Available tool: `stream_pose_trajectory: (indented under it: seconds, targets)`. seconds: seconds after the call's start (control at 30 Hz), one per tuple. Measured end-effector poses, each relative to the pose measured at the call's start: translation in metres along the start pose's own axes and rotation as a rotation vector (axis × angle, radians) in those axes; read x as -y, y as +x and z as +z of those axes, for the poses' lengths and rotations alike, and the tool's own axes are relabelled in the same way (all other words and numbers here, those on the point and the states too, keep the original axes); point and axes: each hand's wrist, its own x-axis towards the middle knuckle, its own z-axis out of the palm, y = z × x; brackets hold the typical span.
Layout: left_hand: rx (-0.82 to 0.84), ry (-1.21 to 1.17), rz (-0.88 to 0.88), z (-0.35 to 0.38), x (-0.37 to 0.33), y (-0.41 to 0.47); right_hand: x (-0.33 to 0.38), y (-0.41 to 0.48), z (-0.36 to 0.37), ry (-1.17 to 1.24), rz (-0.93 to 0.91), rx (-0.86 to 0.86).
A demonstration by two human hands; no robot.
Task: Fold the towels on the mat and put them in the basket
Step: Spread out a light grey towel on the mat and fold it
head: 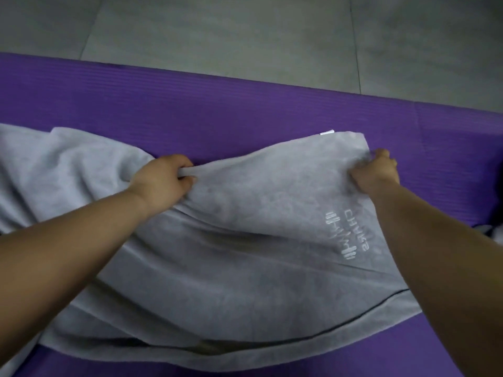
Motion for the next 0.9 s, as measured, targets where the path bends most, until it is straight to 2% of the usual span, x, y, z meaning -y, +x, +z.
stream_pose_trajectory:
  seconds: [0.1,0.23,0.3,0.37,0.43,0.53,0.6,0.67,0.73,0.8,0.9]
  targets:
    - [-0.041,-0.012,0.015,-0.004,-0.006,0.000,-0.009,0.003,0.002,0.085,-0.003,-0.052]
    - [-0.143,-0.117,0.088,-0.018,-0.040,0.029,-0.022,0.016,-0.028,0.243,0.069,-0.260]
    - [-0.228,-0.121,0.099,-0.021,-0.062,0.057,-0.023,0.029,-0.052,0.275,0.036,-0.326]
    - [-0.239,-0.140,0.137,-0.019,-0.081,0.072,-0.024,0.040,-0.070,0.293,-0.023,-0.331]
    - [-0.114,-0.085,0.159,-0.011,-0.090,0.071,-0.036,0.040,-0.075,0.279,0.031,-0.223]
    - [0.048,0.086,0.219,0.013,-0.076,0.041,-0.073,0.015,-0.063,0.059,0.103,-0.074]
    - [0.056,0.208,0.490,0.035,-0.059,0.003,-0.102,-0.009,-0.049,-0.040,0.102,-0.033]
    - [0.206,0.261,0.731,0.055,-0.041,-0.040,-0.129,-0.038,-0.036,-0.073,0.115,-0.008]
    - [0.333,0.268,0.830,0.075,-0.024,-0.081,-0.149,-0.067,-0.026,-0.095,0.085,0.008]
    - [0.369,0.274,0.900,0.090,-0.019,-0.113,-0.159,-0.088,-0.021,-0.054,0.078,-0.015]
    - [0.338,0.281,0.974,0.099,-0.022,-0.121,-0.166,-0.095,-0.022,0.025,0.158,-0.042]
